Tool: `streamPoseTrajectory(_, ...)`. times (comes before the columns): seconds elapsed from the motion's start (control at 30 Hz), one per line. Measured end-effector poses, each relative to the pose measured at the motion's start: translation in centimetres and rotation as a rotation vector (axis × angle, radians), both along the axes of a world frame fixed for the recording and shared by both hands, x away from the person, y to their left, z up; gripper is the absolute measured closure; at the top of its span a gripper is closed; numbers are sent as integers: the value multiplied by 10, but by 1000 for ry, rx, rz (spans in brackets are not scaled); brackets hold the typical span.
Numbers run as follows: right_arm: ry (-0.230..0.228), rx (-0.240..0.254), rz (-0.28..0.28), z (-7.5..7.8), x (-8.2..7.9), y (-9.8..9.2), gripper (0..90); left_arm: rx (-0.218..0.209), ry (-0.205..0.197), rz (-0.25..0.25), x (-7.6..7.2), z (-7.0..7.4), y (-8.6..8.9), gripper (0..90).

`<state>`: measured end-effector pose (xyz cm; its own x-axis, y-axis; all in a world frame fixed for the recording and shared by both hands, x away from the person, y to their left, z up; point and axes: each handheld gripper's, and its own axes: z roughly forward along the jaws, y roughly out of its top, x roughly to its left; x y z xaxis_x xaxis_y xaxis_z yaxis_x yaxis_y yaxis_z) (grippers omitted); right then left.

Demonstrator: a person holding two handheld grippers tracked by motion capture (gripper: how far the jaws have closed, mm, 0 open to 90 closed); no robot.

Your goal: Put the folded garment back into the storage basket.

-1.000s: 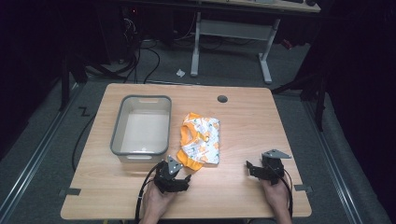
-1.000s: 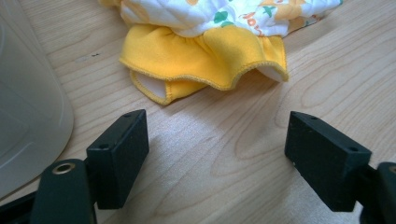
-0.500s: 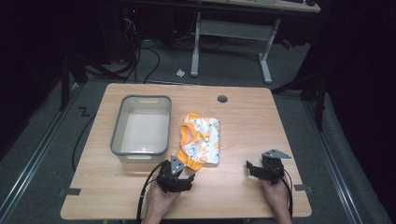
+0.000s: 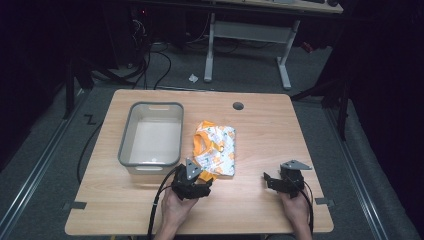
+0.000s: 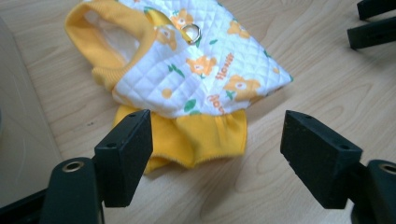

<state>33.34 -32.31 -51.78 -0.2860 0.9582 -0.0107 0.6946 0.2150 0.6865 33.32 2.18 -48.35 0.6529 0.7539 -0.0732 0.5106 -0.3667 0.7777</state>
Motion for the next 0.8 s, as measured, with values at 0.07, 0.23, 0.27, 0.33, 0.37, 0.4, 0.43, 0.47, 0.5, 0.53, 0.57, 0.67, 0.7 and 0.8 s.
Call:
streamPoseTrajectory(0.07, 0, 0, 1, 0, 0, 0, 248, 9, -4, 0, 3, 1, -3, 256)
streamPoseTrajectory(0.23, 1, 0, 1, 0, 0, 0, 248, 12, -2, 5, 9, 3, -10, 258)
streamPoseTrajectory(0.27, 1, -1, 3, 0, 0, 0, 248, 14, 1, 9, 10, 3, -11, 259)
streamPoseTrajectory(0.33, 1, -1, 3, 0, 0, 0, 248, 18, 11, 15, 14, 5, -13, 265)
streamPoseTrajectory(0.37, 1, -1, 3, 0, 0, 0, 248, 25, 16, 17, 16, 6, -13, 265)
streamPoseTrajectory(0.4, 1, -1, 3, 0, 0, 0, 248, 22, 19, 19, 18, 6, -13, 265)
streamPoseTrajectory(0.43, 1, -1, 3, 0, 0, 0, 248, 23, 22, 20, 19, 7, -14, 265)
streamPoseTrajectory(0.47, 1, -1, 4, 0, 0, 0, 248, 27, 25, 25, 21, 7, -14, 262)
streamPoseTrajectory(0.5, 1, -1, 5, 0, 0, 0, 248, 29, 29, 27, 23, 7, -15, 256)
streamPoseTrajectory(0.53, 1, -2, 5, 0, 0, 0, 248, 22, 33, 29, 24, 6, -15, 255)
streamPoseTrajectory(0.57, 1, -1, 5, 0, 0, 0, 248, 25, 34, 30, 26, 6, -16, 252)
streamPoseTrajectory(0.67, 1, -1, 5, 0, 0, 0, 247, 34, 33, 40, 29, 7, -18, 248)
streamPoseTrajectory(0.7, 2, -1, 5, 0, 0, 0, 248, 38, 29, 44, 31, 8, -18, 246)
streamPoseTrajectory(0.8, 2, -1, 5, 0, 0, 0, 247, 15, 42, 58, 35, 8, -17, 249)
